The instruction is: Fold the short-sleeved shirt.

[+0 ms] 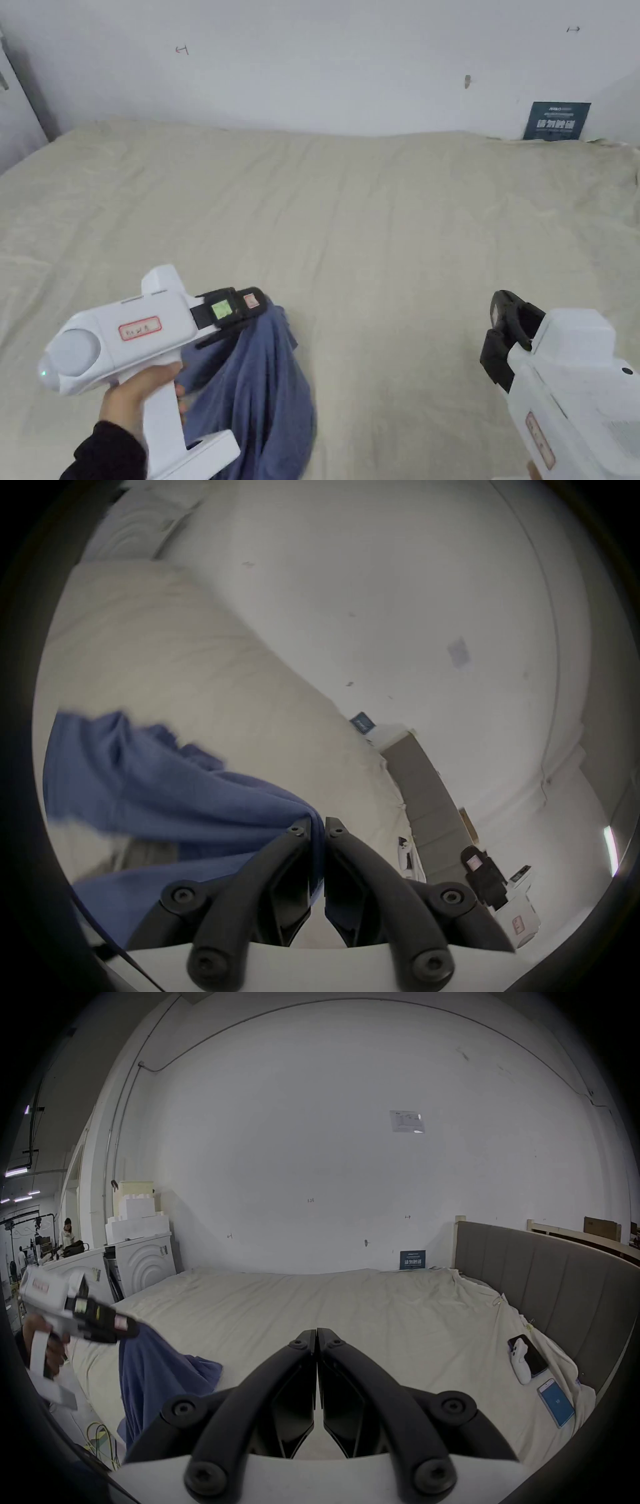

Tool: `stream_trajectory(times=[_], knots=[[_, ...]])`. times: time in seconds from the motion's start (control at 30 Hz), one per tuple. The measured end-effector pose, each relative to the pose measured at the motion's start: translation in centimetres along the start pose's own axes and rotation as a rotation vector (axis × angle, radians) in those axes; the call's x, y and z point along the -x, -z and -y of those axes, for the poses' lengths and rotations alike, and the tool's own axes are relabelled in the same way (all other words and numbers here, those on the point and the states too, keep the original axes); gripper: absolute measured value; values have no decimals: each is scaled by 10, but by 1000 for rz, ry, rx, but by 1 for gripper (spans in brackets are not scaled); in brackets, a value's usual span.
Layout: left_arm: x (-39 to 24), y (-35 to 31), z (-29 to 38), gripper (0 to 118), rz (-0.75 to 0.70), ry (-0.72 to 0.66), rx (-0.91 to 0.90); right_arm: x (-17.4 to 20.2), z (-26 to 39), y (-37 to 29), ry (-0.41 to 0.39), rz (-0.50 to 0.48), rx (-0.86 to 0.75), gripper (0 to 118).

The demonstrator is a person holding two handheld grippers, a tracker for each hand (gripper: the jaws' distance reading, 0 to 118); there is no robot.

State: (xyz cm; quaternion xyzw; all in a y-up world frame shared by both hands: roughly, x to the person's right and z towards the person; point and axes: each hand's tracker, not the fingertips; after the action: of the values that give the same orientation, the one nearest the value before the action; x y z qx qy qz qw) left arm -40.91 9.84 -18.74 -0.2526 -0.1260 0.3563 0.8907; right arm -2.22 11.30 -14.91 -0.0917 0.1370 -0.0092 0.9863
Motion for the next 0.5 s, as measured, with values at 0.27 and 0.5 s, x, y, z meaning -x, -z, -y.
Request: stream_trajectory(times=[0.27,0.5], knots=[[-107,64,-39,3,127,190,37,-34,3,-17,6,59,-34,0],[-190,108,-38,3,221,359,90,-72,3,-43,1,147,-43,0]])
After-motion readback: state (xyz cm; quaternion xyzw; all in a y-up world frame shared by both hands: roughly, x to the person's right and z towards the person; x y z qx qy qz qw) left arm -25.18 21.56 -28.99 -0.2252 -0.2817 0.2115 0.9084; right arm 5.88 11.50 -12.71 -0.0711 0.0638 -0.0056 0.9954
